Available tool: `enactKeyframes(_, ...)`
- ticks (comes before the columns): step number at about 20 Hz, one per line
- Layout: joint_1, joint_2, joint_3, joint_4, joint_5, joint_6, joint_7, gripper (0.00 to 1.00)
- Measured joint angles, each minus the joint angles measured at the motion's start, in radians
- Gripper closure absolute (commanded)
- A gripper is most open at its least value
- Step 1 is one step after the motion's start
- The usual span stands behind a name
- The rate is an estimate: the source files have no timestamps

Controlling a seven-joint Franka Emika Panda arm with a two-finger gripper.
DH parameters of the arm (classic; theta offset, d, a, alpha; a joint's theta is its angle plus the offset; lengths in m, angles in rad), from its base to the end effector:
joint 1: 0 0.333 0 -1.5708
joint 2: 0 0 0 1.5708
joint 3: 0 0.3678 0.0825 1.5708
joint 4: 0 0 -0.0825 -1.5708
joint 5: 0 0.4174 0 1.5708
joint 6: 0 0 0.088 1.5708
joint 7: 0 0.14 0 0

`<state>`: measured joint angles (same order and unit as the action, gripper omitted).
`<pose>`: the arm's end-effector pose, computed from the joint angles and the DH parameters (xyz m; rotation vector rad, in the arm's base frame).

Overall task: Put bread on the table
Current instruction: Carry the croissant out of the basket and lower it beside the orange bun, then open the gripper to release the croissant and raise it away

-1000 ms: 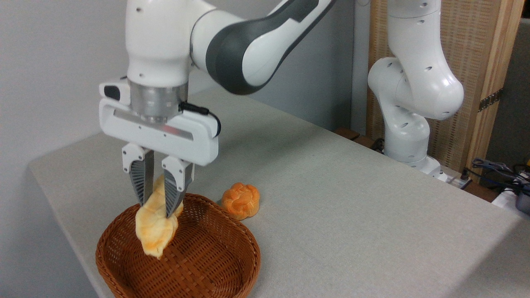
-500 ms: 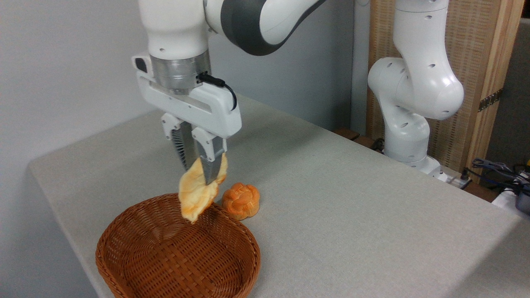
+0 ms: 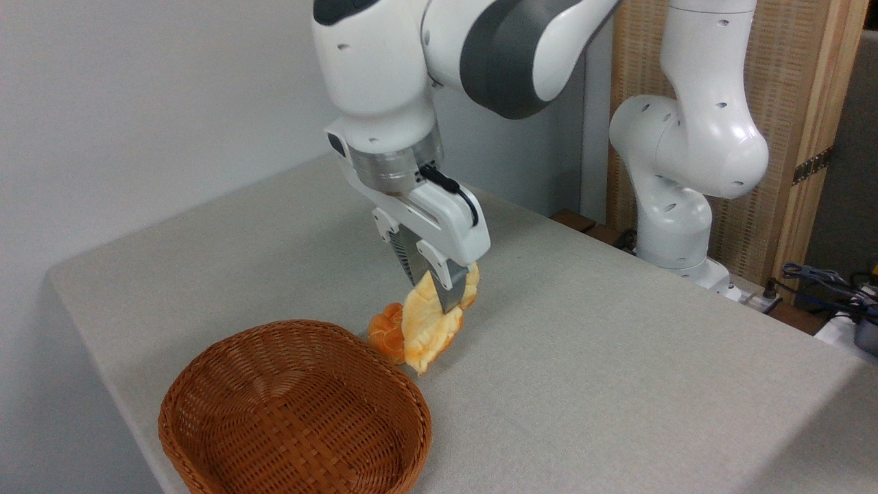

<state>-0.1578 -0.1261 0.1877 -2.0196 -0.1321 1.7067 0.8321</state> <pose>0.5189 0.0020 0.5005 2.7034 -1.1042 -0.1590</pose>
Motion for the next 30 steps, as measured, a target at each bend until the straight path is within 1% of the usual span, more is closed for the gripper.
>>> enactKeyframes(16,-0.005,0.014,0.001,-0.014,0.000,0.003,0.009,0.00)
enactKeyframes(26,-0.006,0.014,0.000,-0.010,0.000,0.029,0.009,0.00)
enactKeyframes(30,-0.007,0.011,-0.012,0.010,0.000,0.099,0.003,0.00)
